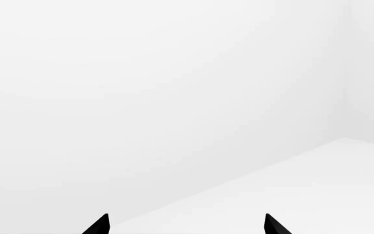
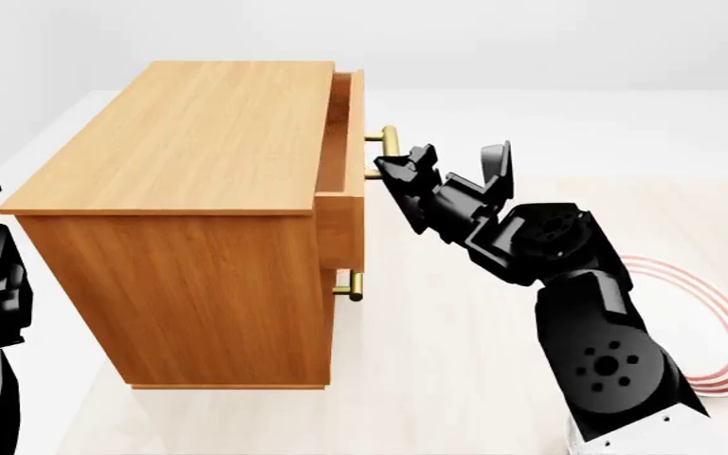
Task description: Open the top drawer of the cabinet and put the bowl in it.
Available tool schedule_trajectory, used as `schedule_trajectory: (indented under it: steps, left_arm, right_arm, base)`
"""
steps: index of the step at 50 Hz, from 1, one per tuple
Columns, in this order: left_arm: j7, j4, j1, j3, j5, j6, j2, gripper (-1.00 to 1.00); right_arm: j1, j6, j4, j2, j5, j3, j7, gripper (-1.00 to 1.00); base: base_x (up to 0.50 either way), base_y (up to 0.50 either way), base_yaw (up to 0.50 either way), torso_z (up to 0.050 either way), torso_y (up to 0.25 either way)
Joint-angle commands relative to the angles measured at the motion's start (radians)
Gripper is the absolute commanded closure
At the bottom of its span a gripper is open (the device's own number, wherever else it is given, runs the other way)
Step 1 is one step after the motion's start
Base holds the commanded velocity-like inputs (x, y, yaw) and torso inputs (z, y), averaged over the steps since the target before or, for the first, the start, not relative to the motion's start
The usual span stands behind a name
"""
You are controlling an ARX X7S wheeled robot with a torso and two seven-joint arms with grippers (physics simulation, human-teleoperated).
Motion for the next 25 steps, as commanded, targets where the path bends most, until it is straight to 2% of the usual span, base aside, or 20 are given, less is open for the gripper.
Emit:
schedule_trajectory:
  steps: [1, 25]
  left_arm:
    - [0.000, 0.000, 0.000, -0.001, 0.000, 0.000, 0.000, -1.00]
    - [-0.002, 0.000, -0.001, 0.000, 0.000, 0.000, 0.001, -1.00]
  right_arm:
    - [0.044, -0.047, -0.001, 0.065, 0.007, 0.107, 0.018, 1.00]
    - [0.053, -0.053, -0.001, 0.105, 0.007, 0.129, 0.014, 1.00]
  base:
    - [0.00, 0.00, 0.00, 0.000, 0.000]
    - [0.01, 0.00, 0.00, 0.000, 0.000]
